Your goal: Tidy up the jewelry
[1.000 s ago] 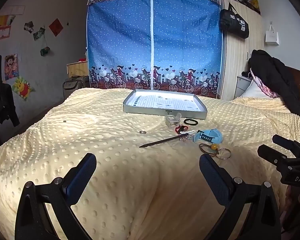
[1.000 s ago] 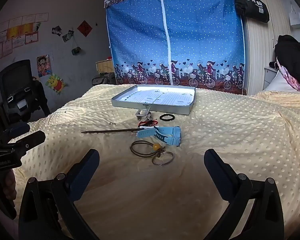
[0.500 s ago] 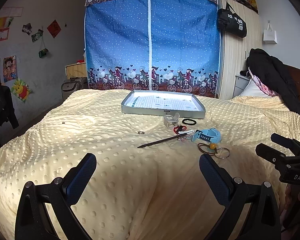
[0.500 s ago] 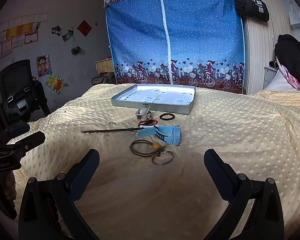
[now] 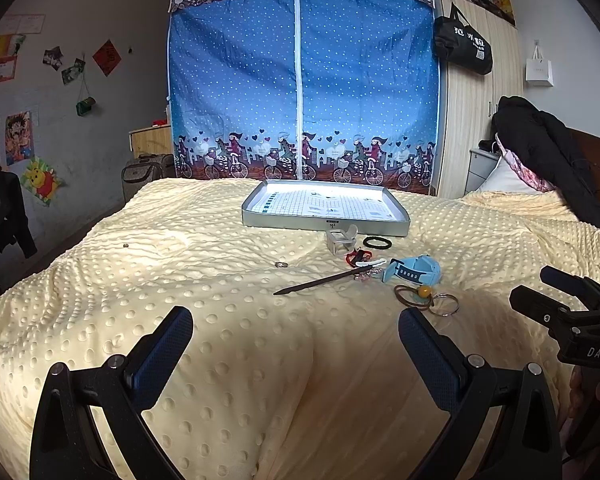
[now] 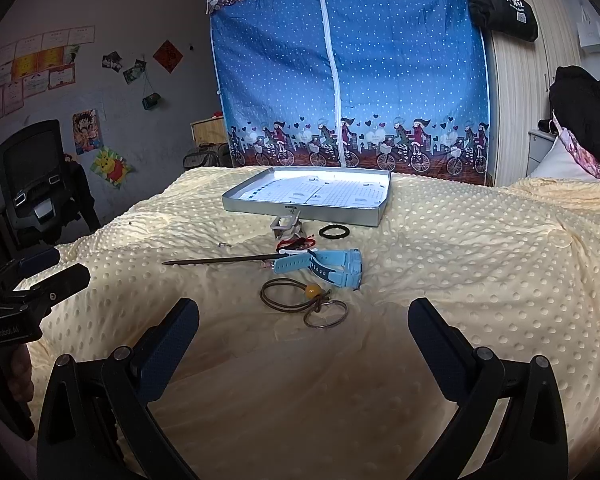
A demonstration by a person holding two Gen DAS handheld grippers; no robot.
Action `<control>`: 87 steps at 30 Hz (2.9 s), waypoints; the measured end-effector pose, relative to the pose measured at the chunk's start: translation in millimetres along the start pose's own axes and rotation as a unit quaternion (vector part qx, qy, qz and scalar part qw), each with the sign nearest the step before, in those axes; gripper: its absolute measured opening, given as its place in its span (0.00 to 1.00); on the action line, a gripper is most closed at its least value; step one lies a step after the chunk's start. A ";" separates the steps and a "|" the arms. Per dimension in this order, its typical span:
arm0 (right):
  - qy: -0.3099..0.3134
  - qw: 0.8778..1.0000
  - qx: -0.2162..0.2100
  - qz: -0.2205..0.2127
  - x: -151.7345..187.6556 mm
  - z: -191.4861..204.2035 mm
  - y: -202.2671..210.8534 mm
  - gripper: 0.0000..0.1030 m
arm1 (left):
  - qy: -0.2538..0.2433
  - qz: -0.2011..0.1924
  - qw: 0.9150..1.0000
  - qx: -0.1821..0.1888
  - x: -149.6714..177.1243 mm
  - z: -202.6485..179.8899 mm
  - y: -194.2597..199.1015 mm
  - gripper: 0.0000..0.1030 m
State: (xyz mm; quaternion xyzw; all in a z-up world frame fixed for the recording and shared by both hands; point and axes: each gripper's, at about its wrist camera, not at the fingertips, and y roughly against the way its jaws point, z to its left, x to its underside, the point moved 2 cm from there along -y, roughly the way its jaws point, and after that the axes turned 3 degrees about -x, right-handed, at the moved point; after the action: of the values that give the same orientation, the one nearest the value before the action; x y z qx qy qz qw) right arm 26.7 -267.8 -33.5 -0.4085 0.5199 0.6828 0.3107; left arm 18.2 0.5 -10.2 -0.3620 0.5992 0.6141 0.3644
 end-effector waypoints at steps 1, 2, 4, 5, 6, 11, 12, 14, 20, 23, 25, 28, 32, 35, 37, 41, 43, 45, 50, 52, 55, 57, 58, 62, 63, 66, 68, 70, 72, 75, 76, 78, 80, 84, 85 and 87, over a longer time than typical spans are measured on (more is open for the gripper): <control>0.000 1.000 0.000 0.000 0.0 0.0 -0.1 0.99 | 0.000 0.000 1.000 0.000 -0.1 -0.2 0.0 1.00; 0.000 1.000 0.000 0.000 0.1 0.1 0.0 0.99 | 0.000 0.000 1.000 0.000 0.0 0.0 0.0 1.00; 0.000 1.000 0.000 0.000 0.2 0.0 -0.3 0.99 | 0.000 0.000 1.000 0.000 0.1 -0.1 0.0 1.00; 0.000 1.000 0.000 0.000 0.3 0.1 -0.1 0.99 | 0.000 0.000 1.000 0.000 0.1 -0.1 0.0 1.00; 0.000 1.000 0.000 0.000 0.3 0.0 -0.4 0.99 | 0.001 0.000 1.000 0.000 0.1 -0.1 0.0 1.00; -0.001 1.000 0.000 0.001 0.0 -0.3 -0.5 0.99 | 0.000 0.000 1.000 0.000 0.1 -0.5 0.0 1.00; -0.001 1.000 0.000 0.001 0.0 -0.3 -0.3 0.99 | 0.000 0.000 1.000 0.000 0.1 -0.6 0.1 1.00; -0.001 1.000 0.000 0.001 -0.1 -0.4 -0.4 0.99 | 0.000 0.000 1.000 0.000 0.2 -0.3 0.0 1.00; -0.001 1.000 -0.001 0.001 -0.3 -0.5 -0.4 0.99 | 0.000 0.000 1.000 0.000 0.2 -0.3 0.0 1.00; -0.001 1.000 -0.001 0.001 -0.4 -0.5 -0.4 0.99 | 0.000 0.000 1.000 0.001 1.2 -0.9 0.5 1.00; -0.002 1.000 -0.001 0.002 -0.5 -0.5 -0.4 0.99 | -0.001 0.000 1.000 0.000 1.2 -1.0 0.5 1.00; -0.001 1.000 -0.001 0.002 -0.5 -0.4 -0.1 0.99 | 0.000 0.000 1.000 0.000 1.2 -1.0 0.5 1.00; -0.002 1.000 -0.001 0.002 -0.7 -0.7 -0.1 0.99 | -0.001 0.000 1.000 0.001 1.4 -1.4 0.7 1.00; -0.002 1.000 -0.001 0.002 -0.8 -0.9 -0.1 0.99 | 0.000 0.000 1.000 0.000 1.2 -0.8 0.5 1.00; -0.002 1.000 -0.001 0.002 -0.8 -1.0 -0.1 0.99 | -0.001 0.000 1.000 0.000 1.2 -0.8 0.4 1.00; -0.002 1.000 -0.001 0.002 -0.7 -1.1 0.1 0.99 | -0.002 0.000 1.000 0.002 2.8 -2.1 1.5 1.00; -0.002 1.000 -0.001 0.003 -0.7 -1.3 -0.1 0.99 | -0.002 0.001 1.000 0.002 3.4 -2.6 2.0 1.00; -0.003 1.000 -0.001 0.003 -0.6 -1.2 0.0 0.99 | -0.002 0.001 1.000 0.001 3.0 -2.3 1.4 1.00; -0.002 1.000 0.000 0.005 -0.4 -1.9 -1.8 0.99 | -0.002 0.004 1.000 0.002 8.1 -5.4 2.2 1.00; -0.001 1.000 0.003 0.008 2.4 -3.7 -2.1 0.99 | -0.005 0.008 1.000 0.002 9.2 -6.6 1.0 1.00; -0.001 1.000 0.011 0.013 1.8 -0.1 -1.7 0.99 | -0.011 0.017 1.000 -0.001 10.2 -8.8 -3.4 1.00; -0.002 1.000 0.016 0.016 2.8 -1.6 -4.4 0.99 | -0.010 0.025 1.000 0.000 8.8 -8.2 -8.1 1.00; -0.003 1.000 0.018 0.018 3.9 -4.5 -8.7 0.99 | -0.009 0.028 1.000 0.000 8.4 -7.9 -9.7 1.00; -0.017 0.999 0.023 0.029 3.2 -10.7 -11.7 0.99 | -0.002 0.042 0.999 -0.004 3.9 -5.0 -17.7 1.00; -0.022 0.999 0.024 0.034 3.0 -12.1 -12.5 0.99 | 0.001 0.048 0.999 -0.006 2.1 -4.1 -21.0 1.00; -0.033 0.998 0.022 0.056 0.3 -18.3 -16.1 0.99 | 0.004 0.071 0.997 -0.007 -4.6 -4.2 -33.7 1.00; -0.030 0.996 0.018 0.079 -5.0 -24.3 -22.9 0.99 | 0.001 0.082 0.997 -0.005 -11.1 -5.9 -41.6 1.00; -0.016 0.996 0.016 0.090 -15.5 -29.5 -29.0 0.99 | -0.005 0.091 0.996 0.003 -19.3 -8.4 -49.9 1.00; 0.009 0.995 0.019 0.095 -29.4 -33.9 -33.7 0.99 | -0.014 0.096 0.995 0.008 -29.1 -11.1 -59.8 1.00; 0.050 0.994 0.023 0.096 -51.1 -39.0 -48.9 0.99 | -0.024 0.104 0.994 0.011 -42.2 -16.4 -78.5 1.00; 0.060 0.993 0.023 0.100 -57.9 -40.5 -56.6 0.99 | -0.027 0.107 0.994 0.015 -45.4 -18.3 -85.6 1.00; 0.072 0.991 0.018 0.107 -71.6 -43.7 -75.1 0.99 | -0.033 0.116 0.992 0.024 -49.3 -22.9 -100.5 1.00; 0.072 0.991 0.011 0.114 -83.2 -47.3 -97.1 0.99 | -0.040 0.131 0.990 0.035 -51.2 -27.8 -118.6 1.00; 0.041 0.992 0.014 0.121 -97.9 -53.1 -142.6 0.99 | -0.066 0.160 0.981 0.082 -47.2 -36.1 -148.8 0.99; 0.028 0.992 0.013 0.122 -97.5 -54.7 -152.5 0.99 | -0.073 0.167 0.979 0.093 -46.1 -37.6 -155.1 0.96; 0.011 0.992 -0.001 0.125 -92.6 -56.2 -165.2 0.99 | -0.079 0.180 0.974 0.112 -45.0 -40.6 -169.2 0.90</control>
State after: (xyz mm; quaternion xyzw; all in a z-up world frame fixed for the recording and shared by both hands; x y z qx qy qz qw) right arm 223.9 -278.0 -34.3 -0.3483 0.5695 0.7124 0.2165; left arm 188.9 -37.9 -51.2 -0.1553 0.6891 0.6252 0.3320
